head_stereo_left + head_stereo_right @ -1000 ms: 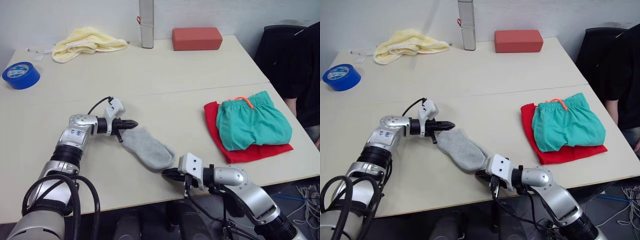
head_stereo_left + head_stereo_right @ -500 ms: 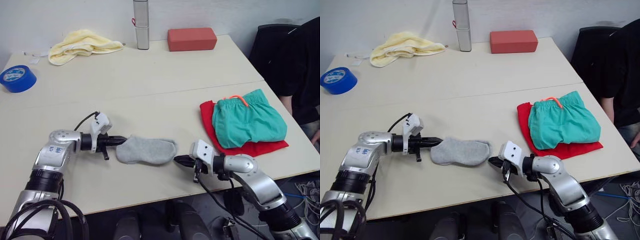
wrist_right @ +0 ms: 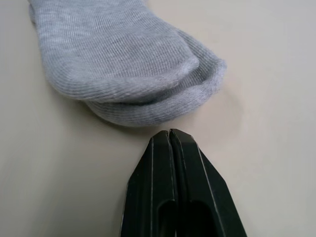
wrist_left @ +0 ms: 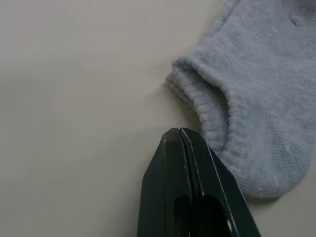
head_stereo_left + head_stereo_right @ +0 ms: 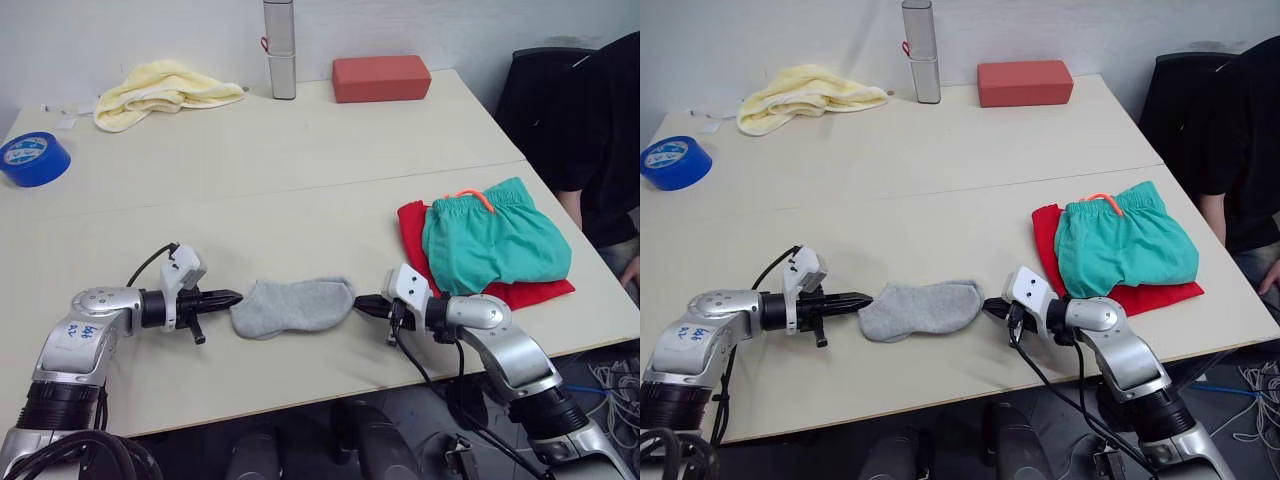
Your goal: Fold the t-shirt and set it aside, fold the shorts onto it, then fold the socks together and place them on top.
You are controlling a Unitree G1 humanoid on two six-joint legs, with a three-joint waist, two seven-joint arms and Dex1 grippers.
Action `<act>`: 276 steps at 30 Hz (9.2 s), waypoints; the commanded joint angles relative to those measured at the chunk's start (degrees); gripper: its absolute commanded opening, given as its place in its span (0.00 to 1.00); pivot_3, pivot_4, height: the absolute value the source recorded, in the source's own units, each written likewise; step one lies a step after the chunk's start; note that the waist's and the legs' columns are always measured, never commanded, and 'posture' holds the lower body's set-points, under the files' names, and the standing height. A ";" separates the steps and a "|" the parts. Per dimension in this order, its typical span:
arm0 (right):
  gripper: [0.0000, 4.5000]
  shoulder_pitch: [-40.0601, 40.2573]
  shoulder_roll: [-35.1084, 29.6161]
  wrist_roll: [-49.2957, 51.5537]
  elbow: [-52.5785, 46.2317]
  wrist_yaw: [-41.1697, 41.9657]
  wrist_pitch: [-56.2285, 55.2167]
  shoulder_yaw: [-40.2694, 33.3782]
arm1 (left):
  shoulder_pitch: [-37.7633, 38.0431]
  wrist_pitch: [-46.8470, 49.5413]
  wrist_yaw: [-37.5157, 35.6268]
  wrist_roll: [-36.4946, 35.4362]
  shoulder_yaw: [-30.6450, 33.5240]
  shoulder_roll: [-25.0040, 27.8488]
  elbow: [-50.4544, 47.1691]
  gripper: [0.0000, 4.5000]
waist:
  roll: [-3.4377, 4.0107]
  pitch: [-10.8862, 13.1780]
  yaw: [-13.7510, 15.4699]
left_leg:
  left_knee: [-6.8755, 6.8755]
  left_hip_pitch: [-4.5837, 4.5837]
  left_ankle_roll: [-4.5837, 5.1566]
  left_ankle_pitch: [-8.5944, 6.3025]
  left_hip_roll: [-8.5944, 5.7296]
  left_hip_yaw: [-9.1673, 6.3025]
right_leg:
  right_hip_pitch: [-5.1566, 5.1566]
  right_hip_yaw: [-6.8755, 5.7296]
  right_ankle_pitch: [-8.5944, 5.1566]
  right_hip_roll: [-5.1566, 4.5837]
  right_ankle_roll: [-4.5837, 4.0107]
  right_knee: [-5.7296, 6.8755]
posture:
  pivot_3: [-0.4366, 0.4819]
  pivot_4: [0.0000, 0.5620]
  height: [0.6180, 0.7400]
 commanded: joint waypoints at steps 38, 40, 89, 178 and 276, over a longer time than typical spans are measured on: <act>1.00 4.94 8.16 52.86 -16.64 -32.25 54.58 -24.75 | -5.93 -25.83 -5.40 5.31 -8.27 -5.66 0.78 0.00 | 0.01 -0.01 -0.03 | -0.07 0.04 0.03 0.00 -0.02 -0.10 | 0.10 0.05 -0.01 0.03 0.03 0.02 | 0.48 0.27 1.00; 1.00 4.32 8.74 51.80 -17.87 -32.36 52.16 -23.82 | -5.49 -24.85 -4.80 3.91 -7.04 -5.76 -0.08 0.00 | 0.01 -0.01 -0.11 | -0.08 0.03 0.02 0.00 0.00 -0.07 | 0.08 0.05 -0.01 0.03 0.03 0.01 | 0.48 0.27 1.00; 0.00 -10.77 9.14 -7.75 8.15 0.54 -8.17 10.95 | 7.47 41.15 80.00 -91.07 2.68 -2.63 -2.66 0.89 | -0.10 -0.22 0.62 | -0.08 1.00 -0.26 -0.09 -0.12 -0.55 | 1.15 -0.32 -0.24 -0.29 -0.23 0.09 | 0.48 0.27 1.00; 0.00 5.60 -3.77 -2.68 -5.93 -0.17 -4.51 -3.57 | -18.65 -1.76 1.81 -10.37 -21.51 -17.60 -3.65 0.41 | 0.17 -0.06 0.24 | -0.78 0.47 -0.37 0.04 -0.15 -0.67 | 0.98 -0.37 -0.40 0.00 0.25 -0.95 | 0.48 0.27 1.00; 0.99 -13.23 1.04 50.25 11.52 -28.30 74.80 -30.75 | -19.59 -29.47 2.17 14.77 -20.12 -24.69 18.33 0.00 | 0.19 -0.06 0.22 | -0.33 0.26 0.31 0.15 -0.22 -0.56 | 0.95 -0.25 0.20 -0.13 0.39 -0.88 | 0.48 0.27 1.00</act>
